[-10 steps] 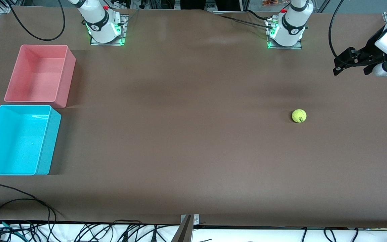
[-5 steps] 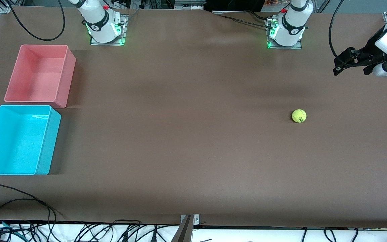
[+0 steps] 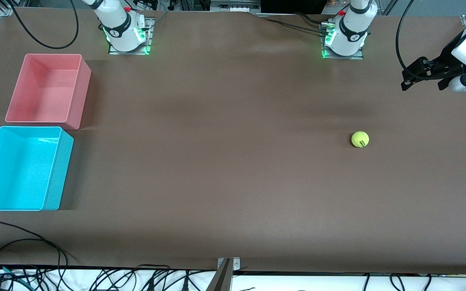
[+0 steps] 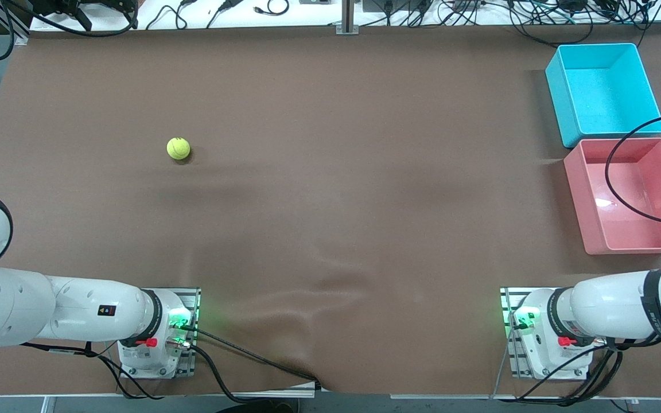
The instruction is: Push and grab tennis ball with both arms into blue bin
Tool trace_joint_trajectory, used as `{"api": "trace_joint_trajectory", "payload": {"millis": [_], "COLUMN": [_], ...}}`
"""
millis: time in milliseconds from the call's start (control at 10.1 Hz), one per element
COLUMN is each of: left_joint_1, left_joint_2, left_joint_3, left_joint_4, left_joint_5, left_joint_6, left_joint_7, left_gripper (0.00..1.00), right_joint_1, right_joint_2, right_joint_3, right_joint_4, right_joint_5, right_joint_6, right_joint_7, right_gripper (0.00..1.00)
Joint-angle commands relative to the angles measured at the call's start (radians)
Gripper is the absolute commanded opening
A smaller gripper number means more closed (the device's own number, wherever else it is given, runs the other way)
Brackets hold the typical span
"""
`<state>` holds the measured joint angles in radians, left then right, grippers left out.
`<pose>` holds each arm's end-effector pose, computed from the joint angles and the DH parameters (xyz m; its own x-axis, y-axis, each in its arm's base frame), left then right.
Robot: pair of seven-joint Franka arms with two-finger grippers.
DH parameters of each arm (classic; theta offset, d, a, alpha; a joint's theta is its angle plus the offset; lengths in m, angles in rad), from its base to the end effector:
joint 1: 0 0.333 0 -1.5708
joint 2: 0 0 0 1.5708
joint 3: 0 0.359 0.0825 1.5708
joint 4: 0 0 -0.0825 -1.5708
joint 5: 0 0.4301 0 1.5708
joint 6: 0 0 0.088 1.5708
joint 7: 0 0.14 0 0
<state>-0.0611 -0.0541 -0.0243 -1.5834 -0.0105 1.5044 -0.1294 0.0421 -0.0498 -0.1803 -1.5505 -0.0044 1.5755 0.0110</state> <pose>0.5715 -0.0509 0.6541 0.9987 0.0434 -0.0259 0.0435 -0.9990 0.0059 0.5802 -0.0843 0.6746 0.9861 -0.1487 0.0739 -0.1487 -0.9889 -0.0054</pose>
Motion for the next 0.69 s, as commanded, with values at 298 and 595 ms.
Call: {"api": "trace_joint_trajectory", "payload": {"millis": [298,595], "left_joint_1": [0.016,0.041], "left_joint_2": [0.037,0.069], "left_joint_3": [0.004,0.004], "left_joint_4": [0.04,0.039], "left_joint_5": [0.027,0.027], "left_joint_6": [-0.027,-0.027], "left_joint_7": [0.005,0.013], "left_gripper": [1.0,1.0], "right_joint_1": [-0.002,-0.002], "right_joint_2": [0.004,0.004], "right_joint_3": [0.001,0.002], "right_joint_4": [0.02,0.02], "right_joint_5": [0.02,0.02], "right_joint_6": [-0.009,-0.009], "right_joint_7": [-0.013,-0.008], "right_gripper": [1.0,1.0]}}
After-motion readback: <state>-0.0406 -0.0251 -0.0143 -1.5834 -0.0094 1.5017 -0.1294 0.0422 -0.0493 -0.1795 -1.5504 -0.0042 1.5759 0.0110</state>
